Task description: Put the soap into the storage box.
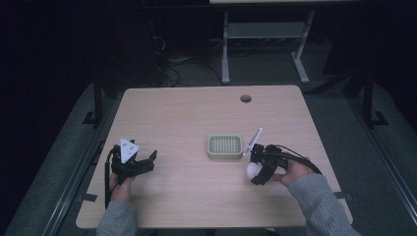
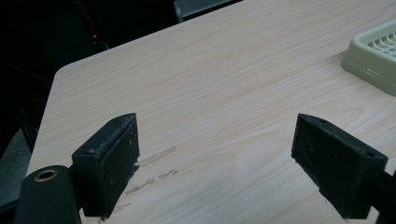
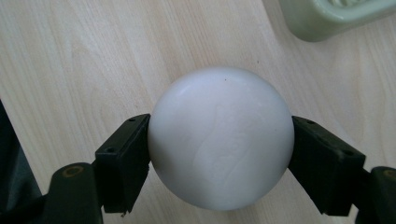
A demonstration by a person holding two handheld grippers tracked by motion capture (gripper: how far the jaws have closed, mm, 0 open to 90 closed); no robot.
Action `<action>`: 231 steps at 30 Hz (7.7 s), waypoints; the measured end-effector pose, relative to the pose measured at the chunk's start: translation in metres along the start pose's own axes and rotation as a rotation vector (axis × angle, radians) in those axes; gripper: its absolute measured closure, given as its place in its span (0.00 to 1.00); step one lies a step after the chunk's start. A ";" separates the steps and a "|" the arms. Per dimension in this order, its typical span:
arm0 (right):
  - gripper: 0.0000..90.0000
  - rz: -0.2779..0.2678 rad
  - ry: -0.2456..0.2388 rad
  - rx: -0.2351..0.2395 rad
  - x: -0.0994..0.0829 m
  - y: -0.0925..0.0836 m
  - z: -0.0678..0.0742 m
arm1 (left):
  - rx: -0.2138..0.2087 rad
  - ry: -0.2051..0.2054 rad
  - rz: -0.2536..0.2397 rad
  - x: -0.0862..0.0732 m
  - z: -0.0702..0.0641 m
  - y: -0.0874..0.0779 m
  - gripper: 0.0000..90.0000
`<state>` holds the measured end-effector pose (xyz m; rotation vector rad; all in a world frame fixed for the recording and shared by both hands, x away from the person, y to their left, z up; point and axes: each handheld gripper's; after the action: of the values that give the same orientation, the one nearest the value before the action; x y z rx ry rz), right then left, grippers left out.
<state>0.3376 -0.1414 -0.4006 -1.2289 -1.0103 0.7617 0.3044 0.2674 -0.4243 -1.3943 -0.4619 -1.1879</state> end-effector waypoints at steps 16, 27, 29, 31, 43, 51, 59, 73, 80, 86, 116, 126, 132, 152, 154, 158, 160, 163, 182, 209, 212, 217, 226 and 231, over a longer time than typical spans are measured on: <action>0.26 -0.017 -0.011 0.007 0.016 -0.010 -0.009 | -0.003 0.002 0.004 0.001 0.000 0.000 0.16; 0.26 -0.021 -0.030 0.010 0.033 -0.018 -0.014 | -0.003 0.000 -0.004 0.001 0.000 0.000 0.17; 0.26 -0.023 -0.031 0.012 0.036 -0.019 -0.015 | -0.002 0.000 -0.005 0.001 0.000 0.000 0.16; 0.26 -0.023 -0.033 0.009 0.039 -0.021 -0.016 | -0.002 -0.002 -0.007 0.001 0.000 0.000 0.16; 0.26 -0.029 -0.053 0.010 0.060 -0.027 -0.023 | -0.002 -0.003 -0.006 0.002 0.000 -0.001 0.16; 0.26 -0.025 -0.066 0.014 0.071 -0.026 -0.026 | 0.001 -0.006 -0.010 0.001 0.000 -0.001 0.16; 0.26 -0.038 -0.065 0.023 0.077 -0.025 -0.030 | 0.002 -0.002 -0.007 0.002 0.000 -0.001 0.16; 0.26 -0.042 -0.072 0.029 0.095 -0.025 -0.039 | 0.001 0.003 -0.007 0.002 0.000 -0.002 0.16; 0.26 -0.012 -0.083 0.023 0.102 -0.022 -0.043 | -0.001 0.003 -0.006 0.002 0.000 -0.002 0.16; 0.26 -0.008 -0.081 0.020 0.108 -0.021 -0.048 | -0.001 0.002 -0.005 0.002 0.000 -0.002 0.16; 0.26 0.037 -0.049 0.014 0.127 0.018 -0.071 | -0.002 -0.009 -0.013 0.001 0.001 -0.001 0.16; 0.26 0.048 -0.038 0.018 0.126 0.027 -0.076 | -0.001 -0.008 -0.010 0.001 0.002 -0.001 0.16; 0.26 0.055 -0.033 0.012 0.128 0.030 -0.077 | -0.001 -0.011 -0.010 0.001 0.002 -0.002 0.16; 0.26 0.069 -0.034 0.002 0.130 0.036 -0.077 | 0.001 -0.011 -0.013 0.002 0.002 -0.002 0.16; 0.26 0.073 -0.033 -0.001 0.130 0.036 -0.076 | 0.000 -0.012 -0.013 0.001 0.002 -0.002 0.16; 0.26 0.073 -0.029 0.000 0.130 0.036 -0.076 | 0.001 -0.011 -0.014 0.002 0.002 -0.002 0.16; 0.26 0.069 -0.024 0.004 0.130 0.034 -0.076 | 0.000 -0.011 -0.012 0.002 0.002 -0.002 0.16; 0.25 0.056 -0.022 0.004 0.128 0.031 -0.077 | 0.001 -0.009 -0.013 0.002 0.001 -0.002 0.16; 0.24 -0.038 0.049 -0.022 0.101 -0.003 -0.077 | -0.003 -0.008 -0.018 0.002 -0.001 -0.002 0.16; 0.27 -0.051 0.076 -0.009 0.067 -0.017 -0.071 | 0.000 -0.003 -0.009 0.002 0.000 -0.002 0.16; 0.27 -0.043 0.081 -0.004 0.064 -0.017 -0.071 | 0.002 -0.003 -0.012 0.002 0.000 -0.002 0.16; 0.27 -0.060 0.083 -0.007 0.055 -0.018 -0.069 | 0.004 -0.001 -0.012 0.002 0.000 -0.002 0.16; 0.27 -0.068 0.090 -0.001 0.047 -0.018 -0.067 | 0.003 -0.003 -0.013 0.002 0.000 -0.002 0.16; 0.27 -0.055 0.095 -0.002 0.042 -0.019 -0.066 | 0.004 -0.003 -0.013 0.002 -0.001 -0.002 0.16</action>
<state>0.4134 -0.1327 -0.3750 -1.2225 -0.9631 0.6534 0.3032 0.2666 -0.4216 -1.3919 -0.4758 -1.1956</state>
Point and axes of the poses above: each handheld gripper's, and its own axes: y roughly forward along the jaws, x roughly out of its top, z roughly to its left, and after that the axes turned 3 degrees about z, right-handed
